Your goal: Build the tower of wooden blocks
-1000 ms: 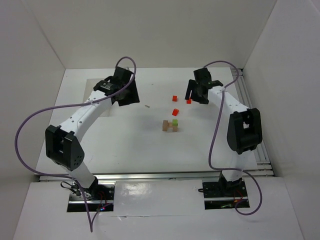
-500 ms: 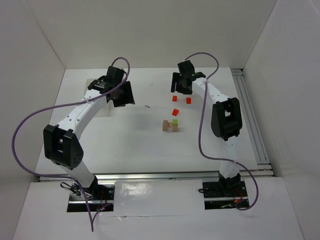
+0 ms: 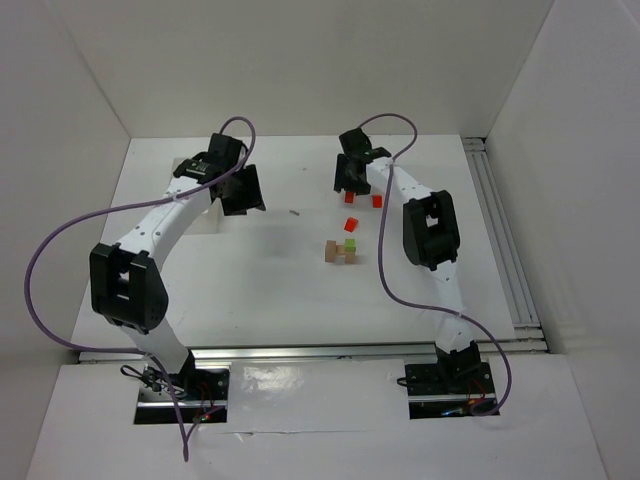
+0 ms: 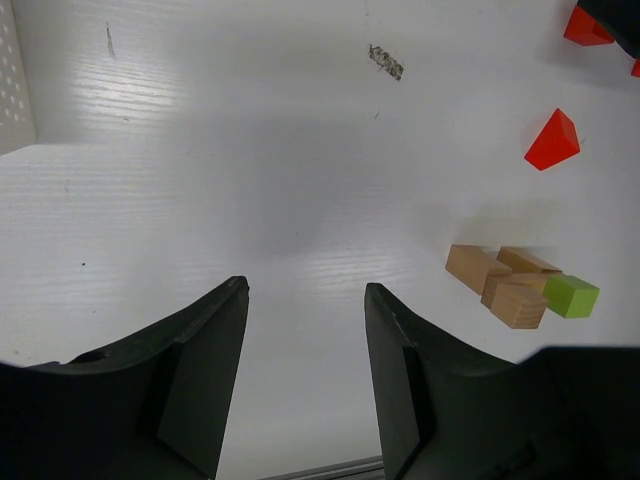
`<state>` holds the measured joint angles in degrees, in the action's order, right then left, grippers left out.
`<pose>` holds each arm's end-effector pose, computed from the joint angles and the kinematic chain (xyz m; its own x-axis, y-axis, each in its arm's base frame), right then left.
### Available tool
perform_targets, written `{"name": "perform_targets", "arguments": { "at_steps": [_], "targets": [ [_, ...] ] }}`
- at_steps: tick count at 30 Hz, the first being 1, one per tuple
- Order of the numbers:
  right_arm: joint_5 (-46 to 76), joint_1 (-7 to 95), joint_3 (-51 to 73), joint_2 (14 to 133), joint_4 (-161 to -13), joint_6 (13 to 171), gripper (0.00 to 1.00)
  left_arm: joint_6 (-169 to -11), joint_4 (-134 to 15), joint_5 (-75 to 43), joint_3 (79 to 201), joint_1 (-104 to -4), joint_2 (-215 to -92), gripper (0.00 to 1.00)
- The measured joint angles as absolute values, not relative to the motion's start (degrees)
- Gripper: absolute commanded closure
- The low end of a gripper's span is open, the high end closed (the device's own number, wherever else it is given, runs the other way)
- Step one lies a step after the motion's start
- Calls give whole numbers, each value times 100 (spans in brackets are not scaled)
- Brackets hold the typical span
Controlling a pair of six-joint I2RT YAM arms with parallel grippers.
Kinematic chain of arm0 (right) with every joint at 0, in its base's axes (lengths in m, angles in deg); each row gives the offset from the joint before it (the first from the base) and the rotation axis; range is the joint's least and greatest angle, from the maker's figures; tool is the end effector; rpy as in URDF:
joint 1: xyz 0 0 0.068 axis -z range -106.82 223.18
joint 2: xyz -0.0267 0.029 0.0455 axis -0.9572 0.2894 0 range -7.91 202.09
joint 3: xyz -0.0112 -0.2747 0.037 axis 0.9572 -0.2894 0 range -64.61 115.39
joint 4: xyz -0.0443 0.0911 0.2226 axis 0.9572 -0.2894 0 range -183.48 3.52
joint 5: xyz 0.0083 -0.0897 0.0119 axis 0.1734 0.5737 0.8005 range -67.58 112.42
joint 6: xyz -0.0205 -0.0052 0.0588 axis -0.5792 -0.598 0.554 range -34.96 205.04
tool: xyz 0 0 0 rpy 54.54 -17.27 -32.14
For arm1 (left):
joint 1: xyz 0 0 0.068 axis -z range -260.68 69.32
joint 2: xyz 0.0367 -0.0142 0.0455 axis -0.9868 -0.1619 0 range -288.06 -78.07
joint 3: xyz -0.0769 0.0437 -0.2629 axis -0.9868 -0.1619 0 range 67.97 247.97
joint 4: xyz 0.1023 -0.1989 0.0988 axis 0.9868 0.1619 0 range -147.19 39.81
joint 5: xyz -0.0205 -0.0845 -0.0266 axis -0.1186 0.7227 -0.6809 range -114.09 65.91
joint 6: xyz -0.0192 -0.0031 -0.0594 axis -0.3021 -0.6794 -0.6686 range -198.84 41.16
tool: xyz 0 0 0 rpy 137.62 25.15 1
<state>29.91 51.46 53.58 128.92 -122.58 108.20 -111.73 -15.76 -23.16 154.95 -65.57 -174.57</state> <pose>0.4855 0.1867 0.1828 -0.8143 0.0954 -0.5726 0.0254 0.9913 0.1291 0.3480 -0.0949 0.3077 -0.7765 -0.3526 -0.5222 -0.1799 0.9183 -0.3527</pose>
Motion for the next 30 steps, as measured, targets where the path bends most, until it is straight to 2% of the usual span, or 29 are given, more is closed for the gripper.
{"name": "perform_targets", "arguments": {
  "at_steps": [5, 9, 12, 14, 21, 30],
  "targets": [
    [3240, 5074, 5343, 12897, -12273, 10877, 39, -11155, -1602, -2222, 15447, -6629, -17484, 38],
    [3288, 5033, 5303, 12897, -12297, 10922, 44, -11055, -1676, -2165, 15385, -6679, -17510, 38],
    [3297, 5015, 5303, 12897, -12297, 10936, 50, -11044, -1720, -2154, 15311, -6688, -17534, 38],
    [3297, 5006, 5301, 12897, -12297, 10953, 60, -11042, -1735, -2141, 15270, -6690, -17538, 38],
    [3297, 5004, 5301, 12897, -12291, 11003, 71, -11037, -1788, -2089, 15184, -6706, -17538, 38],
    [3421, 4912, 4986, 12477, -12371, 10938, 72, -11035, -1851, -2076, 14931, -6745, -17414, 38]
  ]
}}
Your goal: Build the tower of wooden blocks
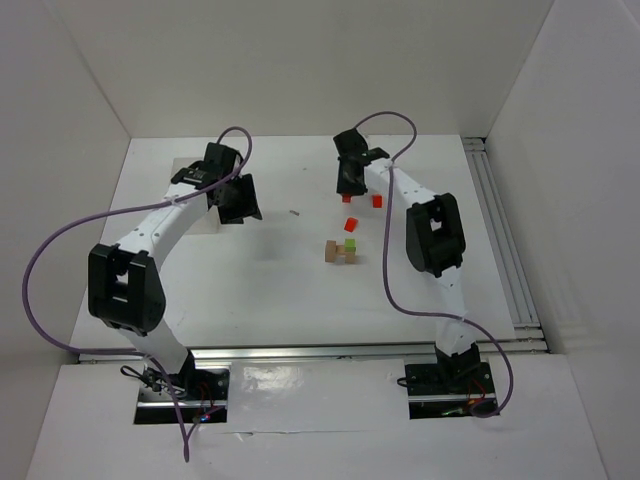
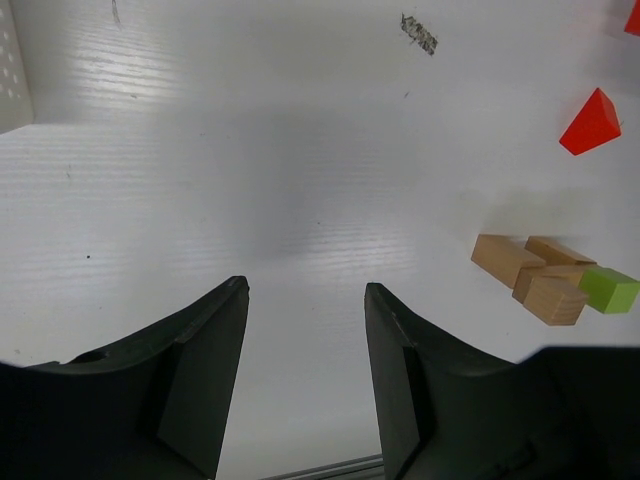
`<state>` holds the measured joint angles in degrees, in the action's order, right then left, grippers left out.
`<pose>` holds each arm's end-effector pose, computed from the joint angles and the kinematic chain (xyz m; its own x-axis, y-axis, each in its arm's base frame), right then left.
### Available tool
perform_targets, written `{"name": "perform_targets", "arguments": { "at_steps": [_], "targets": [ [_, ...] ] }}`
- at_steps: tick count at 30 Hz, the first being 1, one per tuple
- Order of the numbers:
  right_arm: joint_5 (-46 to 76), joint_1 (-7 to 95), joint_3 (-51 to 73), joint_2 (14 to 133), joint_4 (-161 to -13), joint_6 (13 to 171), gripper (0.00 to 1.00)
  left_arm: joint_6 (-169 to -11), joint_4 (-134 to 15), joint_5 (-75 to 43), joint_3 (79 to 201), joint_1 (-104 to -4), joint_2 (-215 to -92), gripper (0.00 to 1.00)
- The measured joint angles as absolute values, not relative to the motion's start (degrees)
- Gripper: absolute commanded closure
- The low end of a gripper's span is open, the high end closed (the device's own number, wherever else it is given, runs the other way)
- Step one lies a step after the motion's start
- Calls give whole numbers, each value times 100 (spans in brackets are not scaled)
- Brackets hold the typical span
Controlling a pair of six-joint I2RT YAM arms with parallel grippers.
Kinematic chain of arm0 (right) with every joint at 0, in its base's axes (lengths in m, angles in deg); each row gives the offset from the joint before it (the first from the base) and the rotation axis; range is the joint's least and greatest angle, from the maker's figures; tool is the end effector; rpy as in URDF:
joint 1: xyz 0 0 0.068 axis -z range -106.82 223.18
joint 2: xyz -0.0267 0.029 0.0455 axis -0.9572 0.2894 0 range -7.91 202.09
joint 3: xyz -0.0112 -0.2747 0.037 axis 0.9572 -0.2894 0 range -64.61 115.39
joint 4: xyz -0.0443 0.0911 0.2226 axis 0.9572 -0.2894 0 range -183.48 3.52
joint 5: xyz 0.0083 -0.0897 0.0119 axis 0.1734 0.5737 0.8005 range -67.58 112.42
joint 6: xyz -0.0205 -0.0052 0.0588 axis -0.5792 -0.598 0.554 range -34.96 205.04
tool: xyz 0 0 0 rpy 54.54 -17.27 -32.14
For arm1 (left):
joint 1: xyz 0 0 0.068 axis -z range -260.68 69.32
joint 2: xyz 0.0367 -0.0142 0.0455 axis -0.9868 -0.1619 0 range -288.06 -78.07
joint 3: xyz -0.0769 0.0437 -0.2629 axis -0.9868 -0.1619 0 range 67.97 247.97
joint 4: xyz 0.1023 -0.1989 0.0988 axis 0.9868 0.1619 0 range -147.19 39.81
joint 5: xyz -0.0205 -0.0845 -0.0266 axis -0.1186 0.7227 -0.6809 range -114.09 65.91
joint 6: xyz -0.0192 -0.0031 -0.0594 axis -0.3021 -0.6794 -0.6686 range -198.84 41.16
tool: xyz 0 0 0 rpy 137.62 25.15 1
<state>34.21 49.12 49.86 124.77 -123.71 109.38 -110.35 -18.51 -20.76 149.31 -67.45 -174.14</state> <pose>0.4649 0.1969 0.1979 -0.8060 0.0820 -0.5861 0.0428 0.9958 0.0804 0.3454 -0.0841 0.2834 -0.8034 -0.3470 -0.4839 -0.1849 0.9178 -0.3513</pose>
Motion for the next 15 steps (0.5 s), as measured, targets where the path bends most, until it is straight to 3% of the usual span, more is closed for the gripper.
{"name": "perform_targets", "arguments": {
  "at_steps": [11, 15],
  "targets": [
    [3655, 3852, 3570, 9837, -12693, 11268, 72, -11035, -1882, -2078, 14776, -6762, -17018, 38],
    [3589, 3463, 3024, 9402, -12802, 11646, 72, -11039, -1873, -2078, 14723, -6789, -17012, 38]
  ]
}}
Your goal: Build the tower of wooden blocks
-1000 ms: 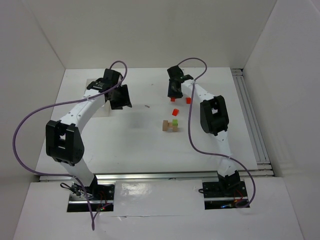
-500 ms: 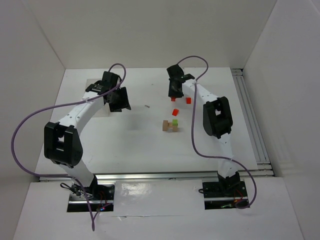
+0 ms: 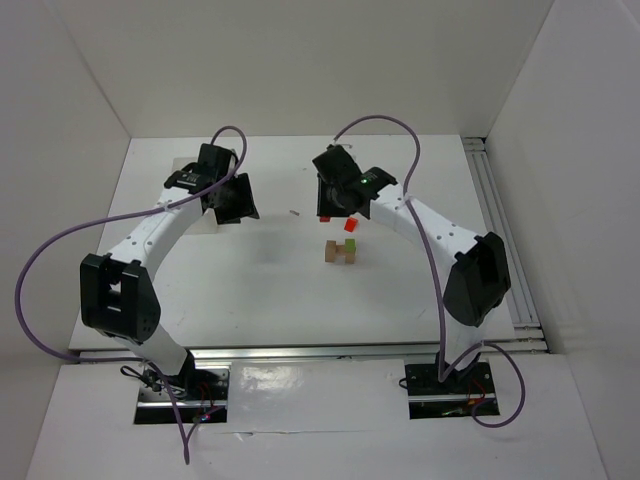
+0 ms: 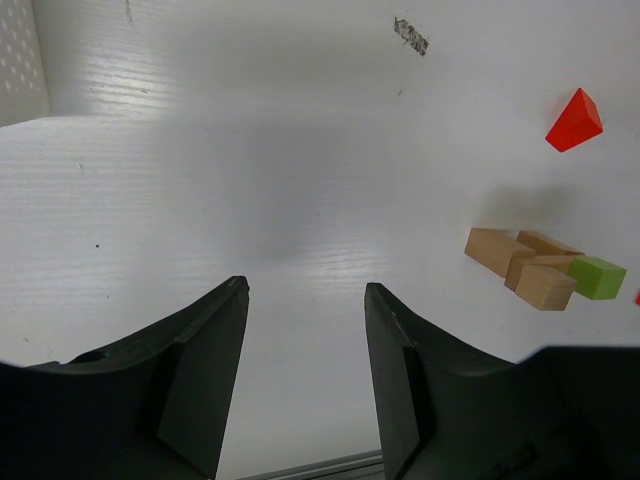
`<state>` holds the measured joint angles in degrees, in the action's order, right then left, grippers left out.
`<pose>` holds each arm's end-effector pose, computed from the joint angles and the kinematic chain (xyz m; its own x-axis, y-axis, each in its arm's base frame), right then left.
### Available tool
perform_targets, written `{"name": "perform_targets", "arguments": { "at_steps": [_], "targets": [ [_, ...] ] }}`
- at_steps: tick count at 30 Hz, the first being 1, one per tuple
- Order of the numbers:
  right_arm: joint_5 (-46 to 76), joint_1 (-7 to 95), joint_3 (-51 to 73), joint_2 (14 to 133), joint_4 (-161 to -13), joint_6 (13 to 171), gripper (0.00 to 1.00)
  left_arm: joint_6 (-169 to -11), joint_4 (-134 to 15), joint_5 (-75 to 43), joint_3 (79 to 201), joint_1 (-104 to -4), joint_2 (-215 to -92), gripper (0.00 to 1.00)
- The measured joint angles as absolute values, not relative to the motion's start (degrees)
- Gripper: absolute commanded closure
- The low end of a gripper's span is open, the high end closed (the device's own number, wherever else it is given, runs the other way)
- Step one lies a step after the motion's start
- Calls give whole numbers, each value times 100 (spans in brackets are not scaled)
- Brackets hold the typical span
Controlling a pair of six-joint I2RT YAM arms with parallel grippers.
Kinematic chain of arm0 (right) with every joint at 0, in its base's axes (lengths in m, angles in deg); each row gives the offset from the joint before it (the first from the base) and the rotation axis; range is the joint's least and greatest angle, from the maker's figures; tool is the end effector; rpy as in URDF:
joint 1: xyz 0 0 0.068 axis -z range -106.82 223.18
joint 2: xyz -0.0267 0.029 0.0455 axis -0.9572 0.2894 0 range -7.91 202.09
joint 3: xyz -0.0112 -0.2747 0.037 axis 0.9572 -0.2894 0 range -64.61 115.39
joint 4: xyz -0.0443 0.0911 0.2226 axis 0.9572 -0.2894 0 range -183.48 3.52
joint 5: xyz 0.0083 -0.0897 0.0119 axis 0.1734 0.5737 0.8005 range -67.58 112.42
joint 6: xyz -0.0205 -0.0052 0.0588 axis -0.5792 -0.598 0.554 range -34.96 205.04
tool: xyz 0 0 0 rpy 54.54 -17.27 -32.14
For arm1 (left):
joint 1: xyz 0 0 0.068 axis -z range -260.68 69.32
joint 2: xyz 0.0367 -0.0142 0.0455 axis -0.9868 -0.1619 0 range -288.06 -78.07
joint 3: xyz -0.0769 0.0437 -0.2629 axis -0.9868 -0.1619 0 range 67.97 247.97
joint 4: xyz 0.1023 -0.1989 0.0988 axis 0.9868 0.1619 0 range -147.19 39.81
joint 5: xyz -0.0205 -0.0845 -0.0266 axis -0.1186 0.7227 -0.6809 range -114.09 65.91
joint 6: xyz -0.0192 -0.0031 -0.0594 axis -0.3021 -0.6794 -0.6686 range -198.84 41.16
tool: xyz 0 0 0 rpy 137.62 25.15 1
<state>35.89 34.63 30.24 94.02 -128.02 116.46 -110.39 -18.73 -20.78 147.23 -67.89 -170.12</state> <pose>0.3100 0.2329 0.3178 -0.7540 0.0475 -0.6552 -0.1084 0.9747 0.1954 0.3311 -0.0781 0.2955 -0.7822 -0.3580 -0.5099 -0.1795 0.9132 -0.3658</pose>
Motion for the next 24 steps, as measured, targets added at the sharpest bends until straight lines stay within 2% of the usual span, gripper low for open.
{"name": "perform_targets", "arguments": {
  "at_steps": [24],
  "targets": [
    [3552, 3194, 2267, 9474, -13228, 12319, 72, -11035, -1875, -2084, 14693, -6791, -17012, 38]
  ]
}}
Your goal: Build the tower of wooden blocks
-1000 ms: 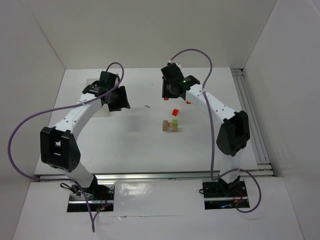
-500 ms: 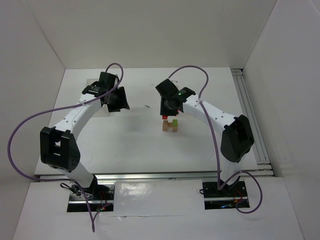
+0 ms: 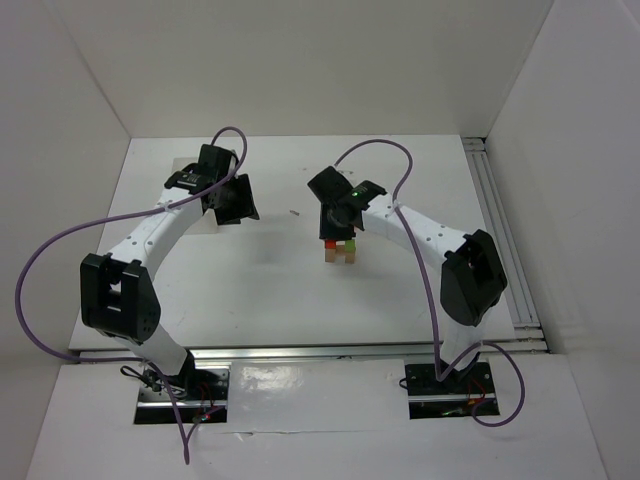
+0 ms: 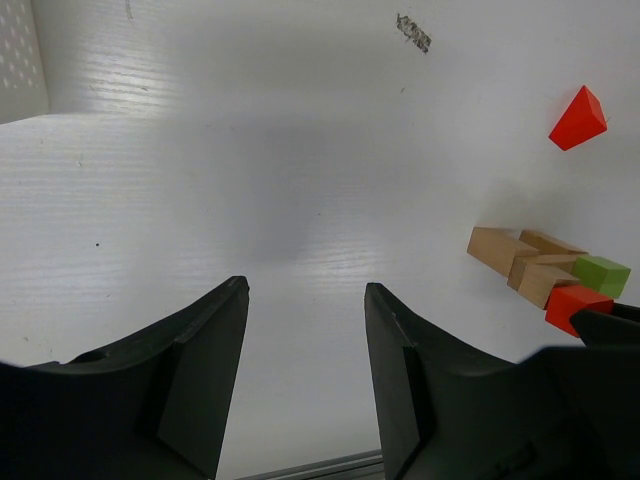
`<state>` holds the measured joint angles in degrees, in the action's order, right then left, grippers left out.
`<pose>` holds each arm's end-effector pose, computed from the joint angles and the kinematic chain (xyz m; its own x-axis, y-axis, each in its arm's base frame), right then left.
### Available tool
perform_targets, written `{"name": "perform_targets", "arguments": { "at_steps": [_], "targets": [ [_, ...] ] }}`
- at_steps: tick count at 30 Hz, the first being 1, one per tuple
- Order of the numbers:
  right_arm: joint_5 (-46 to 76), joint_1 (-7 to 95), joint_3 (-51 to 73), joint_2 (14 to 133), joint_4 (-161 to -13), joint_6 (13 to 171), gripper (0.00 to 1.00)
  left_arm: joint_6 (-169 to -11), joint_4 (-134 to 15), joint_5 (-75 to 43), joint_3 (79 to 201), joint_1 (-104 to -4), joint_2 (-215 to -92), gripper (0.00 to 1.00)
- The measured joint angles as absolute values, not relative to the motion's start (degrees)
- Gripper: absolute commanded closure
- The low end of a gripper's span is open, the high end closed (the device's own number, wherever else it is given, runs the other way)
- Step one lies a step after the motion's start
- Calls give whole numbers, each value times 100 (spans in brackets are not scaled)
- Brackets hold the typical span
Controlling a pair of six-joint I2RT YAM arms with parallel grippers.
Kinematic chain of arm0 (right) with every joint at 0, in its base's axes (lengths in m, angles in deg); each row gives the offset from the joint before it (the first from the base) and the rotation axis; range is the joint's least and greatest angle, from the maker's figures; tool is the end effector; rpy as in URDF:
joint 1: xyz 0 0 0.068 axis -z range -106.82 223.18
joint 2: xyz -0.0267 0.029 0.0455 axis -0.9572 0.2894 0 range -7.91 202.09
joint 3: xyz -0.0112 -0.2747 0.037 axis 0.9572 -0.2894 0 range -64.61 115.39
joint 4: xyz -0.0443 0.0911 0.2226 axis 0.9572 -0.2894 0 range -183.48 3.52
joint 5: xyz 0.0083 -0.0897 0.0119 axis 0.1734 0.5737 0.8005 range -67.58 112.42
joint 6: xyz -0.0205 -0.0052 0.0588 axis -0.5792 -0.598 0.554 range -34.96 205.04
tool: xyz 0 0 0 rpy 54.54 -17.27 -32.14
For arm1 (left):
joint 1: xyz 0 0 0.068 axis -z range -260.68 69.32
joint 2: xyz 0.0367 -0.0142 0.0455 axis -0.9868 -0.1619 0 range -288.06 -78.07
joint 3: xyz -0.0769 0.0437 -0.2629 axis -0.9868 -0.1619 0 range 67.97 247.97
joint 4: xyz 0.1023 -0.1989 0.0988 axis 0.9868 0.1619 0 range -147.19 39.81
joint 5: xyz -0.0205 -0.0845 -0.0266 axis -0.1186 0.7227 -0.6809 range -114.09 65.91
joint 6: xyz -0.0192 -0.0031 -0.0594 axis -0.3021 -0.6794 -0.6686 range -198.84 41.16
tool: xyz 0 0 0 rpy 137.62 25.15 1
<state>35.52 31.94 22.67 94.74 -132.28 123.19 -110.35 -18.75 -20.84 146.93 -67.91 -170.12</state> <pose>0.2865 0.2368 0.2681 -0.8639 0.0428 -0.5018 -0.0333 0.9894 0.1416 0.3308 -0.0778 0.2939 -0.7843 -0.3572 -0.5072 -0.1815 0.9140 -0.3629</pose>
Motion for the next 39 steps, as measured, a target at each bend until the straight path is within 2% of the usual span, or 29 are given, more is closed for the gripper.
{"name": "perform_targets", "arguments": {
  "at_steps": [39],
  "targets": [
    [3804, 3190, 2265, 9474, -13366, 12393, 67, -11037, -1954, -2078, 14631, -6791, -17012, 38]
  ]
}}
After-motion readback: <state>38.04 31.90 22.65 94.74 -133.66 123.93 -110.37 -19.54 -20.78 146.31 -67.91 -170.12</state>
